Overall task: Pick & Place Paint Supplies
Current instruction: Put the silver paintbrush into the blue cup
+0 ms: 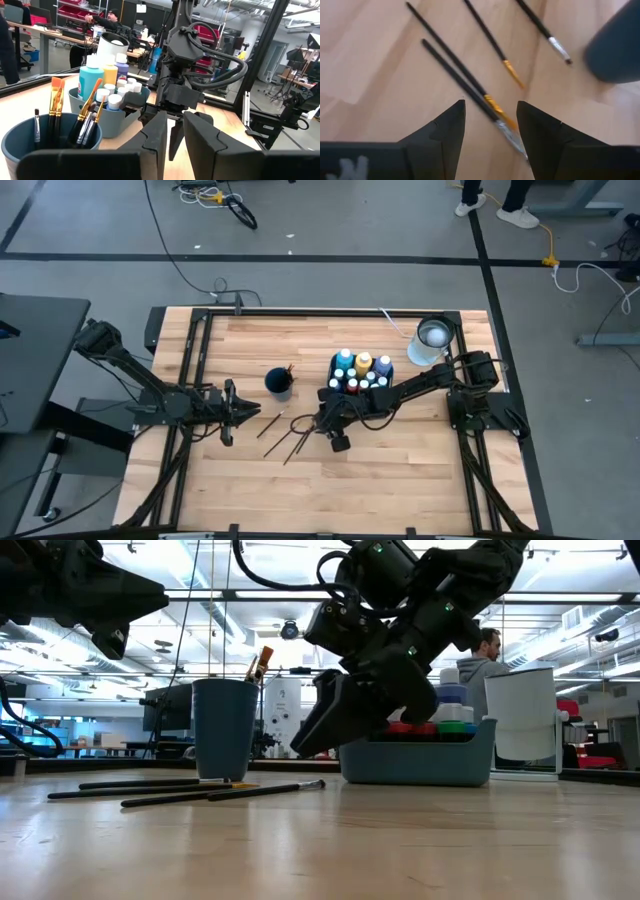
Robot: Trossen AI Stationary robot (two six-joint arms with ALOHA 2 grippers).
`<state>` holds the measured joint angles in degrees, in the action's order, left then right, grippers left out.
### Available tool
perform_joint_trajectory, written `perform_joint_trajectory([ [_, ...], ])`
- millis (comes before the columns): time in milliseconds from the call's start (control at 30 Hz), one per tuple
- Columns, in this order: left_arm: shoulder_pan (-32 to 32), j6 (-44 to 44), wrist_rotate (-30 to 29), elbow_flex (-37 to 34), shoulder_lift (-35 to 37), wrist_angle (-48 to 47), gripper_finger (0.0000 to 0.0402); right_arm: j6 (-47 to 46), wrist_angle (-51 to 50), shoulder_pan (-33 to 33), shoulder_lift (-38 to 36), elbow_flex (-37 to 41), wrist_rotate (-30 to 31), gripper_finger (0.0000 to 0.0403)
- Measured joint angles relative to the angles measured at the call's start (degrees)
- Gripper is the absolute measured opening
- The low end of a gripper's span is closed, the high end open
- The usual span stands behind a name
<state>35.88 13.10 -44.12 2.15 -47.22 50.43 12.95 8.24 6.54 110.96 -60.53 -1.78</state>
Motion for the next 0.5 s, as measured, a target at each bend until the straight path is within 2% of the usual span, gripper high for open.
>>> perform_joint_trajectory([
  [100, 0.00, 0.00, 0.00, 0.00, 0.00, 0.00, 0.0072, -2.38, -0.18, -0.13, -0.01, -0.07, -2.27, 0.0183],
  [500, 0.00, 0.01, 0.00, 0.00, 0.00, -0.02, 0.0072, -2.18, -1.38, -0.21, -0.02, -0.11, -1.65, 0.0183],
])
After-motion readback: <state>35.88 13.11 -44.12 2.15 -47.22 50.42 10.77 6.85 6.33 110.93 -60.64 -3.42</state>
